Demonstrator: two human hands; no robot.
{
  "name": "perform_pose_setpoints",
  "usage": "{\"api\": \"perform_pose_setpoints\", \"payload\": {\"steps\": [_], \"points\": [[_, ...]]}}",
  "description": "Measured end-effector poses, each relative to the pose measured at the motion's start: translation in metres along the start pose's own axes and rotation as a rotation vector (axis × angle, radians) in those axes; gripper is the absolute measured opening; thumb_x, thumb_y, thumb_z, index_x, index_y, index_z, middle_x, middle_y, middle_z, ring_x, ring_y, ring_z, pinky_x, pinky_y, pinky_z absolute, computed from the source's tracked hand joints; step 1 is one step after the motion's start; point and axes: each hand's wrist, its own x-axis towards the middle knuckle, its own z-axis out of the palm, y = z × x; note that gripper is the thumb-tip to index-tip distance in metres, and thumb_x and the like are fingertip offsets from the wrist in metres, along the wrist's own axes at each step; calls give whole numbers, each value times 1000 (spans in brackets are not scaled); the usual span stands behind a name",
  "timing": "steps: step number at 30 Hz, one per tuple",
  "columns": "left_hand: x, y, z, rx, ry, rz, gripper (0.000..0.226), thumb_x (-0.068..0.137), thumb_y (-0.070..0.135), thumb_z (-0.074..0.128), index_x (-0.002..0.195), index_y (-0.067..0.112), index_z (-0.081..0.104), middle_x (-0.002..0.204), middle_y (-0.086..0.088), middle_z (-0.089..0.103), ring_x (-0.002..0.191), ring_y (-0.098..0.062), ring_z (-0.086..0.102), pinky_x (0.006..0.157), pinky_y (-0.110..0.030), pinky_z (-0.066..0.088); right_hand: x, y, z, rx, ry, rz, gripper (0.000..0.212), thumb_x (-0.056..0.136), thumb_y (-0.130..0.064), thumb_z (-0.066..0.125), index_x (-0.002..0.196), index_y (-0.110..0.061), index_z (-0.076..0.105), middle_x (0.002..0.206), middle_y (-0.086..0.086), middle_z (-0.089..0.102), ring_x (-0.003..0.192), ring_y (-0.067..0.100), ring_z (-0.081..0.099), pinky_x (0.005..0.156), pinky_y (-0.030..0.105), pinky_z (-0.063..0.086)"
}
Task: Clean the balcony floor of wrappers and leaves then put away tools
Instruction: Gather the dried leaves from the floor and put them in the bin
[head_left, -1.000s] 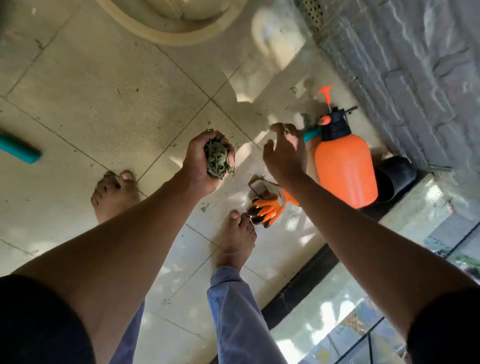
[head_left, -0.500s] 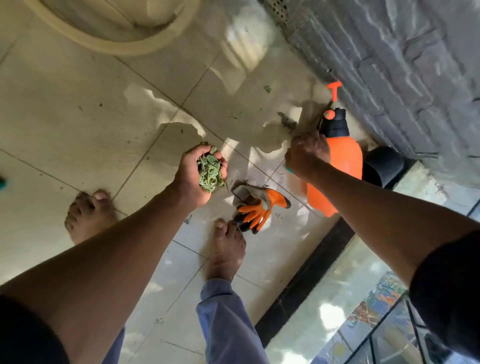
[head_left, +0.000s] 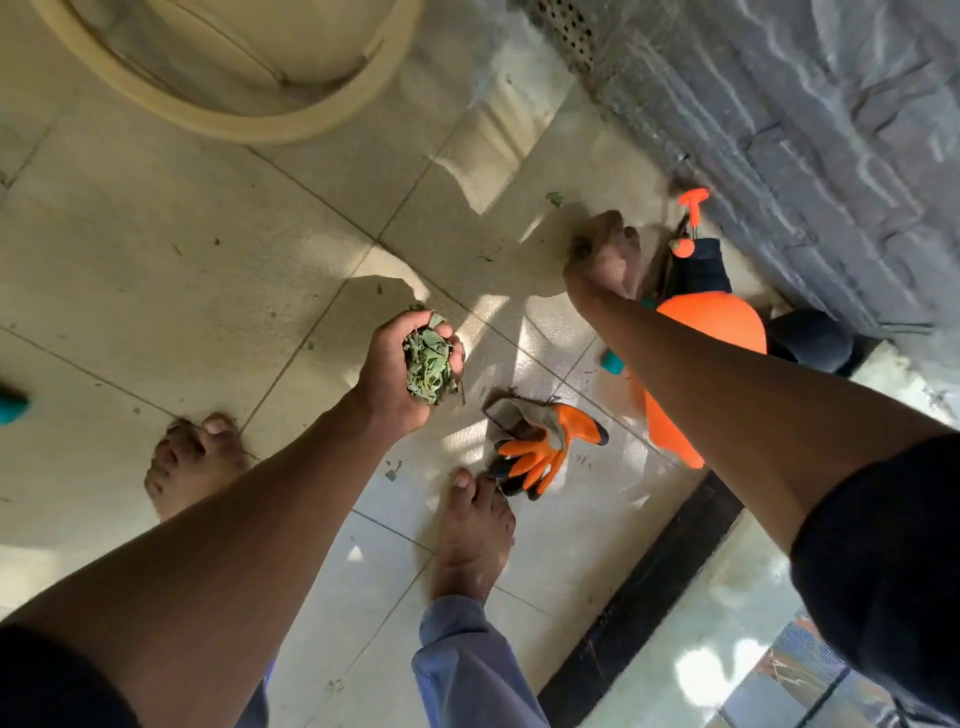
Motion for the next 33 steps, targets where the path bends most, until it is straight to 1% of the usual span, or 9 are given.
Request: {"api": "perform_pose_setpoints", "payload": {"steps": [2,4,9,12,19,23,26,29,33], "points": [[6,9,0,-25,3,6,22,99,18,49,79,12,53,78,-6,52,64,-19,56,53,-25,51,11,-13,3,-38,35,-67,36,88,-7,46,122,-14,56,124,14,57,107,25,54,76,15,30],[9,16,-2,-50,-7,3,21,99,18,50,79,13,54,79,-4,53,67,-18,57,55,-24,52,17,-24,2,-33,18,-113,44,84,2,52,122,-19,60,127,11,55,100,16,48,78,6,27],[13,22,-8,-47,-16,-25,17,97,22,54,82,15,54,84,-6,53,69,-18,59,59,-25,54,20,-34,-2,-110,45,-251,68,78,11,59,135,-23,55,130,13,47,115,30,51,87,34,54],[12,21,-14,-39,-11,-21,15,96,23,57,84,14,55,86,-6,56,70,-19,62,59,-26,55,22,-31,-4,-166,10,-322,66,83,14,58,137,-23,57,131,13,47,116,31,53,89,37,56],[-3,14,-14,-14,-17,15,25,99,19,51,75,14,57,74,-2,58,68,-18,59,57,-24,53,20,-30,-4,-126,14,-398,35,81,14,55,97,-11,72,110,6,65,98,25,64,81,36,59],[-9,8,-14,1,5,-5,25,98,21,50,76,13,56,76,-5,54,63,-19,57,55,-24,52,-1,-36,-4,16,-47,-210,33,78,7,59,84,-21,76,96,-5,73,89,10,65,73,15,52],[-17,3,-12,-30,-4,-12,21,97,22,50,77,15,54,78,-4,52,63,-18,56,56,-23,52,-37,-44,-10,225,-49,-44,20,79,-4,67,82,-20,79,85,-7,75,87,13,71,75,17,54],[-28,-4,-7,-1,39,-12,24,97,21,48,74,17,57,76,-3,55,62,-18,58,56,-23,50,-99,-54,-26,477,-80,-26,19,75,-4,75,77,-22,79,66,-15,70,72,5,71,72,24,59],[-46,-10,5,-4,70,-54,34,96,24,54,65,20,67,70,2,65,63,-15,64,65,-26,47,-185,-66,-49,664,-197,-127,21,77,0,75,79,-22,77,73,-12,74,73,6,71,78,35,62]]}}
